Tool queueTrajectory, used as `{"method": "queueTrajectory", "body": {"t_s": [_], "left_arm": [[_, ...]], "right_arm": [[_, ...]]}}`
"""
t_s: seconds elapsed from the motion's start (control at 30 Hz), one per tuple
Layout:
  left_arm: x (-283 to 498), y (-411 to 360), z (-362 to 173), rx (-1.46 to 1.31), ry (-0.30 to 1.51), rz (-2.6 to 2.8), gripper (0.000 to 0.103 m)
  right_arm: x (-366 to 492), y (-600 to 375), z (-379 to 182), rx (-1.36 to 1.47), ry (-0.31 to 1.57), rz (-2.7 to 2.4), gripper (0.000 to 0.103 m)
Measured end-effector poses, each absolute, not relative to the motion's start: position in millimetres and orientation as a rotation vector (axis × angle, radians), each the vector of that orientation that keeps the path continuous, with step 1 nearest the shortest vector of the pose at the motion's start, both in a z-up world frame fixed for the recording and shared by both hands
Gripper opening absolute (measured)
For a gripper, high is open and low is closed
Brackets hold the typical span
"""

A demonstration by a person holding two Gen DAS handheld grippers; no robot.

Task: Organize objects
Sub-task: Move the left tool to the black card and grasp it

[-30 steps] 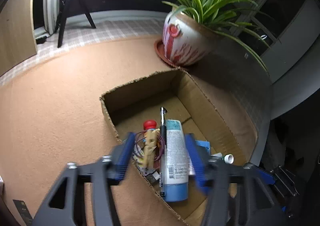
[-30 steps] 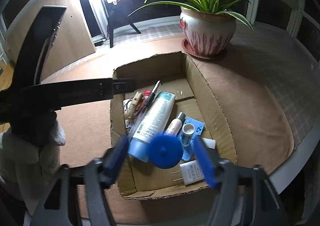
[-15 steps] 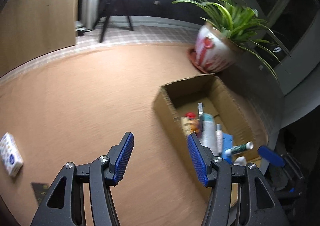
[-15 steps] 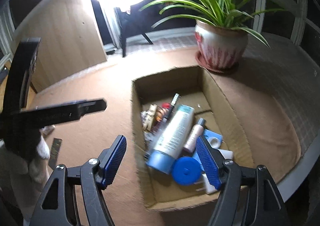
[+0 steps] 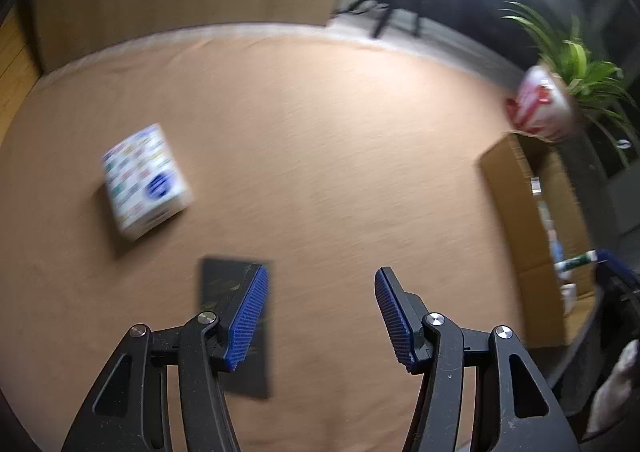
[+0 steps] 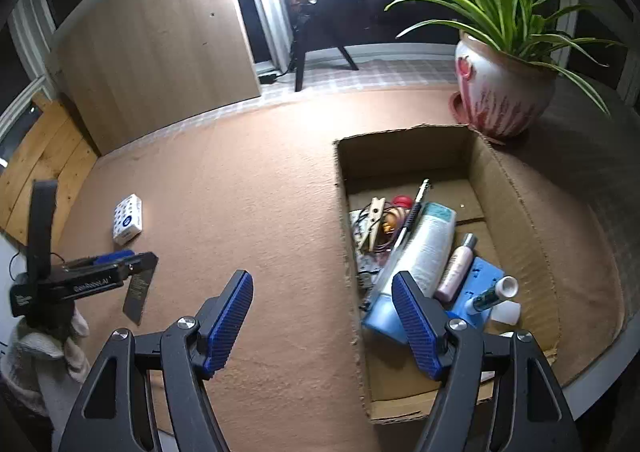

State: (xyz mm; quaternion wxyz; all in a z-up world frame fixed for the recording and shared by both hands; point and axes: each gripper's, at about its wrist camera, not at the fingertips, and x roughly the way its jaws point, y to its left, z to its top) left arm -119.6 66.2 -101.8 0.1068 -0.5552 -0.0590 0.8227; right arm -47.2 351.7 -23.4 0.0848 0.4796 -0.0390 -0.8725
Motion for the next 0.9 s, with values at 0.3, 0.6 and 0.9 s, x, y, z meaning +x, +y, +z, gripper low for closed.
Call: {"method": "queueTrajectory", "body": {"t_s": [0.3,0.6,0.9], "left_arm": [[-109.0,31.2,-133.6,-1.743,-0.19,2.425,0.063],[-101.3,39.1,-137.0,-1.739,-0.091,2.431,0.055],[-87.0,45.7,-133.5,-1.715,-0.014,2.417,0.037]], "right_arm": [[-44.8,344.2,-24.0,1.434,-0.078,-2.598,0.068],[-43.9,356.4,-26.3,1.456,-0.112,-2.619,0.068],[-43.7,367.3,-26.8,1.463,-0.148,-2.641,0.068]]}}
